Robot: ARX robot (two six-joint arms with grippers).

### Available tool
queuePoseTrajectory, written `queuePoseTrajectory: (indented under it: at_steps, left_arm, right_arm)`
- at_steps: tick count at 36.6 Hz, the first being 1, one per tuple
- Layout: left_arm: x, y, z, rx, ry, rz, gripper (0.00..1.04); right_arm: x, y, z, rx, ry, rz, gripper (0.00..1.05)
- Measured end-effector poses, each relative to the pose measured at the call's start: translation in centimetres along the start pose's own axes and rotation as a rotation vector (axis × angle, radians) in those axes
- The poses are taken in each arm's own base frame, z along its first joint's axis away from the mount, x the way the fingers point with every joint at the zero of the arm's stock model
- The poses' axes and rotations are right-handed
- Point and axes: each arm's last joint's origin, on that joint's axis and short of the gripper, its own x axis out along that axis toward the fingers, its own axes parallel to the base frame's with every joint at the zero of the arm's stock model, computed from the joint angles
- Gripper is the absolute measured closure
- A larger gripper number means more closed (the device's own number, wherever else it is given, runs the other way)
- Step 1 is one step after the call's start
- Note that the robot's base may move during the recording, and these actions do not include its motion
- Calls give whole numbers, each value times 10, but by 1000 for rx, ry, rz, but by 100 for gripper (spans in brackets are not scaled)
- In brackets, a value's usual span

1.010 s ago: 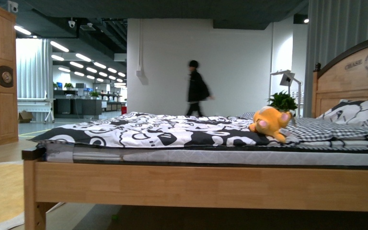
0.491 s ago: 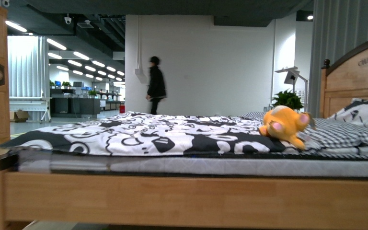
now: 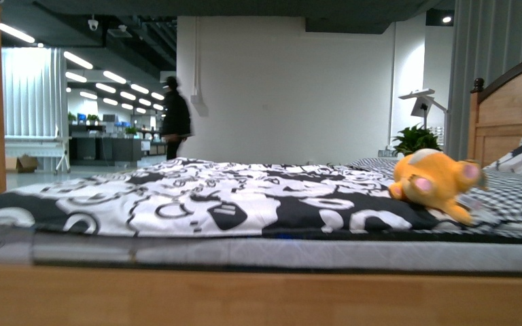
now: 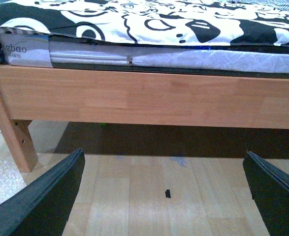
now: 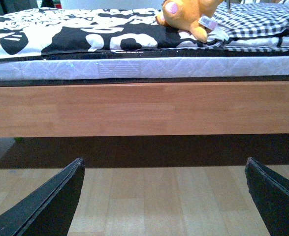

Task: Put away toys

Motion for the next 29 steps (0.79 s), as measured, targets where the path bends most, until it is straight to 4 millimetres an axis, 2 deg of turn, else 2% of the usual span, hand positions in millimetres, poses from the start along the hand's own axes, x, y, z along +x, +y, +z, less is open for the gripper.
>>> queuePoseTrajectory:
  at_steps: [29]
  left_arm:
    - [0, 0, 0, 0, 0, 0, 6]
  right_arm:
    - [0, 0, 0, 0, 1, -4, 6]
